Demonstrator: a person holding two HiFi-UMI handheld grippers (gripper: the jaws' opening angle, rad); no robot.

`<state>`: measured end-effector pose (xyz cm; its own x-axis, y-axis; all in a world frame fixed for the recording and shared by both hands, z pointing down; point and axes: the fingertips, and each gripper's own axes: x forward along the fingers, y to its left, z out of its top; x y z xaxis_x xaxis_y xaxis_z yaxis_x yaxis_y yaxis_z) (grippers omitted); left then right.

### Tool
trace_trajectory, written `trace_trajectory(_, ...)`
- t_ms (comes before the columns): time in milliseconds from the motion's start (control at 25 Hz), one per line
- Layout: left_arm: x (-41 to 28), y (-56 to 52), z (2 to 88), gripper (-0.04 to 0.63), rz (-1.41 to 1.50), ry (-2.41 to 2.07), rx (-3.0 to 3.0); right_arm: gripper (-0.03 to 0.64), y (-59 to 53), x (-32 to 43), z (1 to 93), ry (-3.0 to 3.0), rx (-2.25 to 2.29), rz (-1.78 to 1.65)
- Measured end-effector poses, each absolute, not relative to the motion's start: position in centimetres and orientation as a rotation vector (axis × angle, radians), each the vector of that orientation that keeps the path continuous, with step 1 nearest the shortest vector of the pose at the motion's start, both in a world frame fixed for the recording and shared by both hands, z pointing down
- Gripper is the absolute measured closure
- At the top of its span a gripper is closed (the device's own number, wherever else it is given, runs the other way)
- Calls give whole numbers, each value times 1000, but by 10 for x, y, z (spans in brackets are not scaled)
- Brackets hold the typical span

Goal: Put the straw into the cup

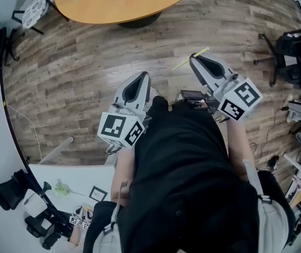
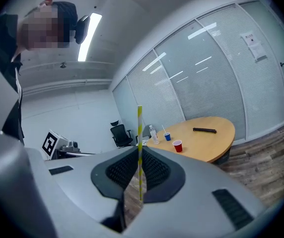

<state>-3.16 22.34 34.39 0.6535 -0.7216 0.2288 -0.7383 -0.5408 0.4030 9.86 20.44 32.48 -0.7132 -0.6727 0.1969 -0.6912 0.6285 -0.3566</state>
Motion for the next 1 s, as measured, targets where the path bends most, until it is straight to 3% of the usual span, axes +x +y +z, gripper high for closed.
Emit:
trace_trajectory(440, -84, 197, 348, 583, 59, -1124, 2403, 581, 179, 58, 324, -2766, 1235, 641)
trace_trajectory(1000, -68, 162, 355, 583, 75, -1120, 2377, 582, 139, 67, 330, -2779, 1214, 679)
